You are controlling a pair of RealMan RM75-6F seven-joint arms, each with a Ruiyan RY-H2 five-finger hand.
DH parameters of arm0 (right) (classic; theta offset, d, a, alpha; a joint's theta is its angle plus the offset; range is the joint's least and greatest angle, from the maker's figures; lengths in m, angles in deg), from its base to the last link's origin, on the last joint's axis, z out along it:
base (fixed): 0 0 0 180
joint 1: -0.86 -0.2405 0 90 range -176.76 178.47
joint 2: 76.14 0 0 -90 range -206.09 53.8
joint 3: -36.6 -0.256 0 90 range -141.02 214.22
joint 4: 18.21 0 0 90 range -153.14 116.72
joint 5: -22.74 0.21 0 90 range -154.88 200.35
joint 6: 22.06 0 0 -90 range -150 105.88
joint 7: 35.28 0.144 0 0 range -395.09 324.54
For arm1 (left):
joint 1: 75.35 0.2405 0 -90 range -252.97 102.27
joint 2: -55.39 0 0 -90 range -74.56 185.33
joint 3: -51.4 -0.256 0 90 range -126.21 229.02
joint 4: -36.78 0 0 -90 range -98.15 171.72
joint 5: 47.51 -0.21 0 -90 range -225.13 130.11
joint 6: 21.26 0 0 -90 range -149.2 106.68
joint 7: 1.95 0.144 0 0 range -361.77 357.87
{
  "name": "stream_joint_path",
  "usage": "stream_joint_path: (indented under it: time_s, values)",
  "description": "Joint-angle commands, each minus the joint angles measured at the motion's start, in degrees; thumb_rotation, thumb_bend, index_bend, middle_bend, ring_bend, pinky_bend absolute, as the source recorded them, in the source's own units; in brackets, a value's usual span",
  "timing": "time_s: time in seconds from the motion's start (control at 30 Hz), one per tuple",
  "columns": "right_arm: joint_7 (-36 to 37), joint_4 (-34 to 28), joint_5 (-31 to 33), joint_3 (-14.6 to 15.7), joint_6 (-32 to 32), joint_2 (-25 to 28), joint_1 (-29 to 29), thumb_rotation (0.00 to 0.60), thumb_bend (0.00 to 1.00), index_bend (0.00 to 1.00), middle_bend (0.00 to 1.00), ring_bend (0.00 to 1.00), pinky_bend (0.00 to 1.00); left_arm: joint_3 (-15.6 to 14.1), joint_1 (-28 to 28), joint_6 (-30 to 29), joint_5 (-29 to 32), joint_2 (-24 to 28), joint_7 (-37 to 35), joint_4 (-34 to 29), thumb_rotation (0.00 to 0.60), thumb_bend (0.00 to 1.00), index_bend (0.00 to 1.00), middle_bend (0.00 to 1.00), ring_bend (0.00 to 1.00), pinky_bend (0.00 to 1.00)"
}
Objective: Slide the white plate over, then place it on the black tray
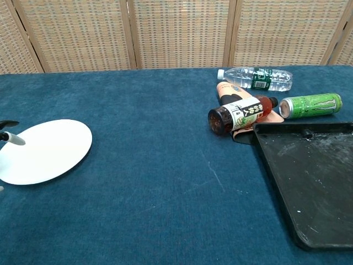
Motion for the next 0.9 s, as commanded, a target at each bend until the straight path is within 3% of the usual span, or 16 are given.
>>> stream_joint_path:
  time_s: [0.03, 0.5, 0.67, 0.9]
  values:
    - [0.3, 0.0, 0.0, 0.0, 0.0, 0.1, 0.0, 0.600, 0.00, 0.00, 0.00, 0.00, 0.00, 0.1, -0.6, 0.7, 0.5, -1.4, -0.6, 1.7, 0.600, 0.25, 0.23, 0.00, 0.00, 0.00]
    - [1.3, 0.3, 0.6, -0.2, 0.3, 0.4, -0.1, 0.600, 0.00, 0.00, 0.00, 0.00, 0.00, 1.1, -3.1, 3.2, 2.1, -5.2, -0.3, 5.9, 0.600, 0.26, 0.24, 0.00, 0.00, 0.00]
    - [1.6, 0.4, 0.6, -0.2, 0.4, 0.3, -0.2, 0.600, 0.00, 0.00, 0.00, 0.00, 0.00, 1.8, -3.9, 4.2, 3.1, -5.8, -0.8, 6.6, 0.600, 0.39, 0.28, 0.00, 0.00, 0.00]
    - [1.9, 0.6, 0.6, -0.2, 0.4, 0.2, -0.2, 0.600, 0.00, 0.00, 0.00, 0.00, 0.00, 3.3, -4.9, 3.8, 4.1, -6.5, -3.1, 7.5, 0.600, 0.54, 0.44, 0.00, 0.00, 0.00]
